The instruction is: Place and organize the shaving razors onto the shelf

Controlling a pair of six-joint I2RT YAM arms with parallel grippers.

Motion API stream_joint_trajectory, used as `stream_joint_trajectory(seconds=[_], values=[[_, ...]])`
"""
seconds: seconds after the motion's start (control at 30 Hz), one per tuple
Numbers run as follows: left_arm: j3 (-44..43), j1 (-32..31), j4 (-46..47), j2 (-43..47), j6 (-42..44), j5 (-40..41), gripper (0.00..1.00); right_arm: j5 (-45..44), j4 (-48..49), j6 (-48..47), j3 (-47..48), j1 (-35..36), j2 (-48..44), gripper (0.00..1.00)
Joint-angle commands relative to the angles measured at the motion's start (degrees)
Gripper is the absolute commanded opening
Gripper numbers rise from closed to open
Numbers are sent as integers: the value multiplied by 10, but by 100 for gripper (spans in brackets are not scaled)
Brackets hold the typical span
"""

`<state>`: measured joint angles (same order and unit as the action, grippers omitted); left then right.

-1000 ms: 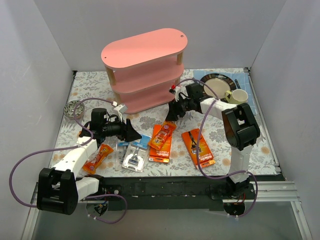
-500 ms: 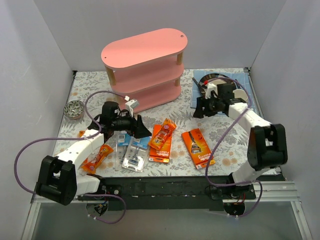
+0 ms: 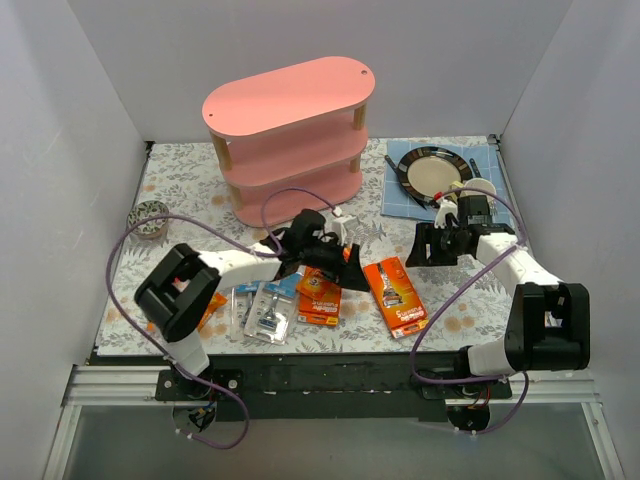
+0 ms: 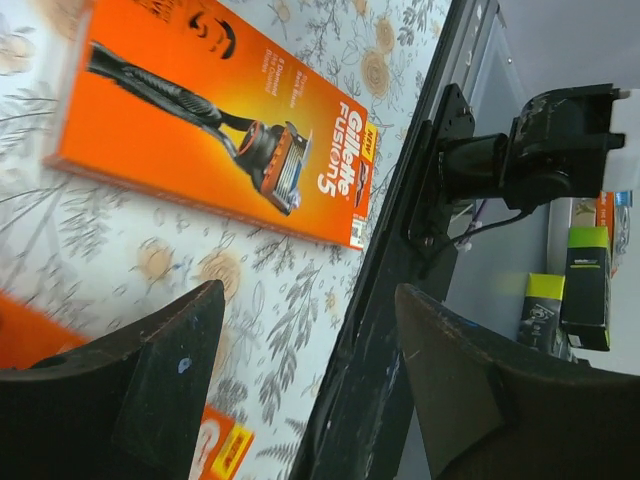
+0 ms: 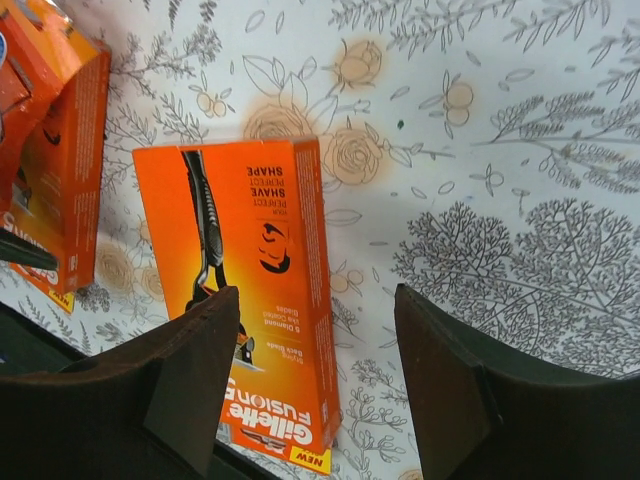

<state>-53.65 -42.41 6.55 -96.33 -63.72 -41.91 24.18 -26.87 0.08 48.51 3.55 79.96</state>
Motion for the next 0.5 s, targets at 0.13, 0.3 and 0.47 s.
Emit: stream_joint_trajectory(seconds=[0.13, 0.3, 0.47], values=[[-100, -61, 22, -156, -100, 56, 64, 49, -6, 7, -22, -8, 5, 68], [-127, -61, 21, -200, -120, 77, 61, 90, 14, 5, -27, -8, 52, 54], [-167, -58, 14, -229, -109, 106, 52, 121, 60, 23, -25, -4, 90, 40]])
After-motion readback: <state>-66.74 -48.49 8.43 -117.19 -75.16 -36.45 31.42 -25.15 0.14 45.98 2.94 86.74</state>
